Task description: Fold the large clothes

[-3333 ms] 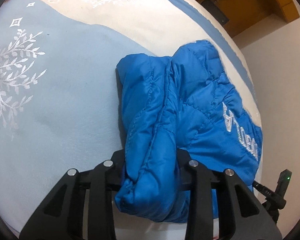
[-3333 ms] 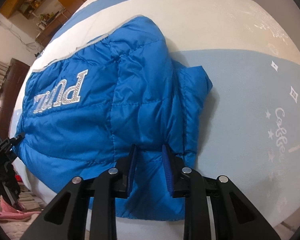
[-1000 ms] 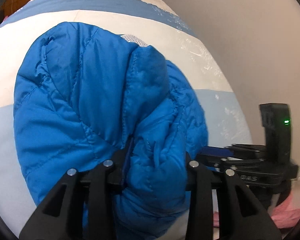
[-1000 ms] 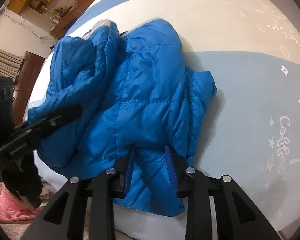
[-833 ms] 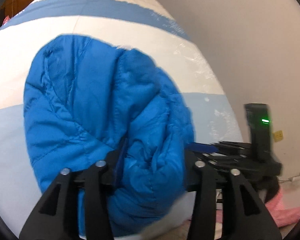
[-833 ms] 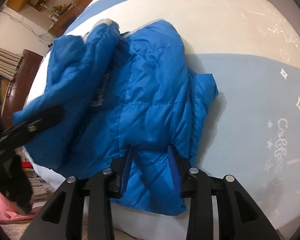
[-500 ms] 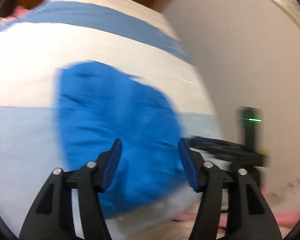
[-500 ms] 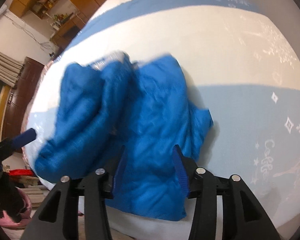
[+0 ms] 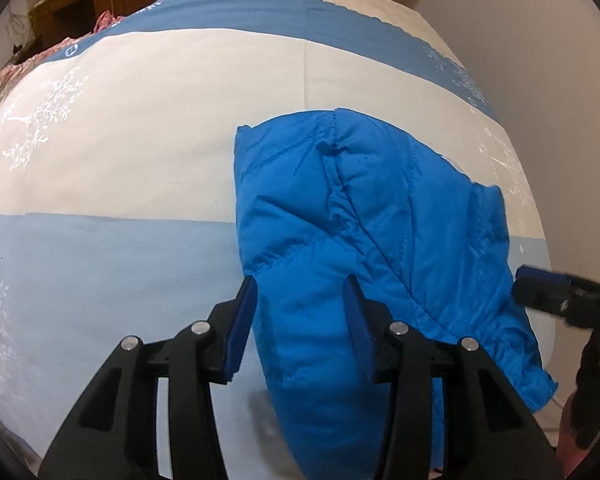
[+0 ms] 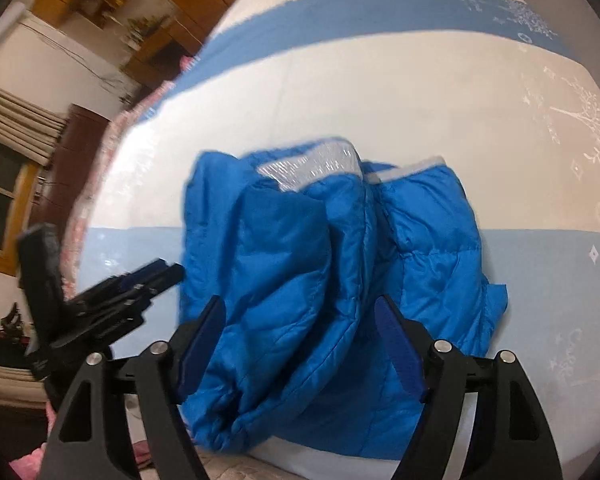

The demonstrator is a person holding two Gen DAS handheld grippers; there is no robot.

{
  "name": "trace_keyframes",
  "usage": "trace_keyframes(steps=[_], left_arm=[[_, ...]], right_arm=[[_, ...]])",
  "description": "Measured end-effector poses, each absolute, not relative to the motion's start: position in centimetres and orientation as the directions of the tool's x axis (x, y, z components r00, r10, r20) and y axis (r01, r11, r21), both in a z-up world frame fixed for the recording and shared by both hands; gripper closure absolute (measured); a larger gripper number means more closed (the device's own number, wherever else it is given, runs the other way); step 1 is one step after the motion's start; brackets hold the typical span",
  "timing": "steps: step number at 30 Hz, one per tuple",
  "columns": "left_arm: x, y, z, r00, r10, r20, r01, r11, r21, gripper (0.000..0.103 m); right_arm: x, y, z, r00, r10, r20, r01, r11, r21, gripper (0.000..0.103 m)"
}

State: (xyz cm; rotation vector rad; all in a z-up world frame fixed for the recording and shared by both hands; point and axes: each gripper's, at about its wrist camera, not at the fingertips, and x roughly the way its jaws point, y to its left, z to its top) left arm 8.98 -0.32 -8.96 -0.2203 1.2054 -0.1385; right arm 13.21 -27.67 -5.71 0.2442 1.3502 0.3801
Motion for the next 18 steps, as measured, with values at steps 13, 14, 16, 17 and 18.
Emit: trace_keyframes(steps=[13, 14, 16, 17, 18], left_arm=[[10.8, -0.8, -10.0, 0.335, -0.234, -0.913, 0.012, 0.97, -0.244, 0.06], [10.8, -0.8, -10.0, 0.336, -0.231, -0.913, 0.014, 0.971, -0.241, 0.06], [10.8, -0.9, -9.8, 0.339, -0.23, -0.912, 0.018, 0.971, -0.238, 0.06], [10.5, -0.9, -9.6, 0.341, -0.23, -0.911, 0.019, 0.971, -0.238, 0.06], [10.5, -1.0, -9.4, 0.343, -0.232, -0.91, 0.021, 0.971, -0.239, 0.06]], right_arm=[[14.2, -24.3, -9.4, 0.116, 0.352, -0.929, -0.147, 0.931, 0.334, 0.07], [14.1, -24.0, -9.2, 0.124, 0.35, -0.928, -0.159, 0.93, 0.33, 0.074], [13.9, -23.7, -8.7, 0.141, 0.345, -0.928, -0.187, 0.93, 0.317, 0.082], [13.8, -23.5, -8.3, 0.154, 0.349, -0.925, -0.202, 0.927, 0.316, 0.086], [13.7, -23.5, -7.8, 0.167, 0.35, -0.922, -0.215, 0.925, 0.312, 0.088]])
